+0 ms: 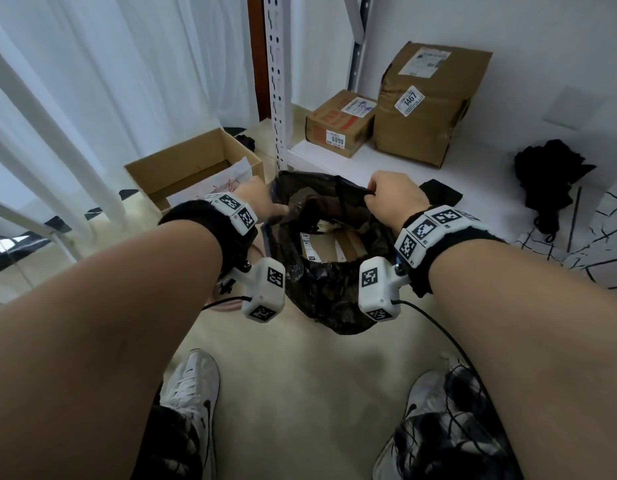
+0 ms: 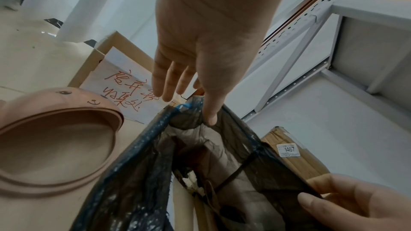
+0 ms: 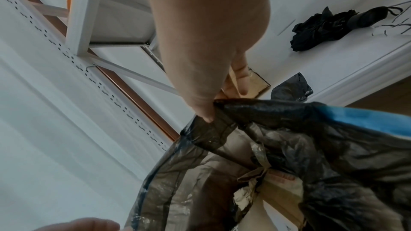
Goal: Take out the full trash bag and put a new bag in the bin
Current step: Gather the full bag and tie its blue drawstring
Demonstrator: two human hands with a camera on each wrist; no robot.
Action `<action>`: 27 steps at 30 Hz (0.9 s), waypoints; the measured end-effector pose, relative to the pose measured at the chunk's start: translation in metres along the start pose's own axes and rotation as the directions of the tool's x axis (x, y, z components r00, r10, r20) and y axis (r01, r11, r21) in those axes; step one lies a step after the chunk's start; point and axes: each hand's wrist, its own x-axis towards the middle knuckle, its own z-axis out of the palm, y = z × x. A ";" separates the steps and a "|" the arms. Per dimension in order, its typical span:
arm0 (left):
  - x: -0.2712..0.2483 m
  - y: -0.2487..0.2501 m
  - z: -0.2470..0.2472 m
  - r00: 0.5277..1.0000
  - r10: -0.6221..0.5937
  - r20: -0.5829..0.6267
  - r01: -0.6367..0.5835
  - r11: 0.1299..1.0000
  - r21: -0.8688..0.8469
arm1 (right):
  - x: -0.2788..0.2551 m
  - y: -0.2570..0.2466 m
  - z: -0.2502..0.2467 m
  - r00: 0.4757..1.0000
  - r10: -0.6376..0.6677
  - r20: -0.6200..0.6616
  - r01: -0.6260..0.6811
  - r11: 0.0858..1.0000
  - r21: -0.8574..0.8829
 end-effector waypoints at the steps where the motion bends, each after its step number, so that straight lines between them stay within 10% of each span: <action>1: 0.000 0.000 0.002 1.000 -0.004 0.020 0.004 0.999 0.046 | 0.000 0.000 0.001 1.000 0.000 0.018 0.001 1.000 -0.007; 11: 0.009 0.004 0.000 0.996 0.043 0.078 -0.050 0.994 0.093 | -0.001 -0.005 0.002 0.995 0.095 0.038 -0.089 0.987 -0.135; 22: -0.004 -0.015 -0.019 0.977 0.185 -0.108 -0.213 0.886 -0.413 | 0.020 -0.005 0.000 0.996 -0.040 -0.082 0.045 0.997 0.062; 27: -0.019 -0.015 -0.036 0.985 0.171 -0.021 -0.166 0.916 -0.365 | 0.004 -0.014 -0.005 0.971 0.006 0.239 -0.018 0.999 0.046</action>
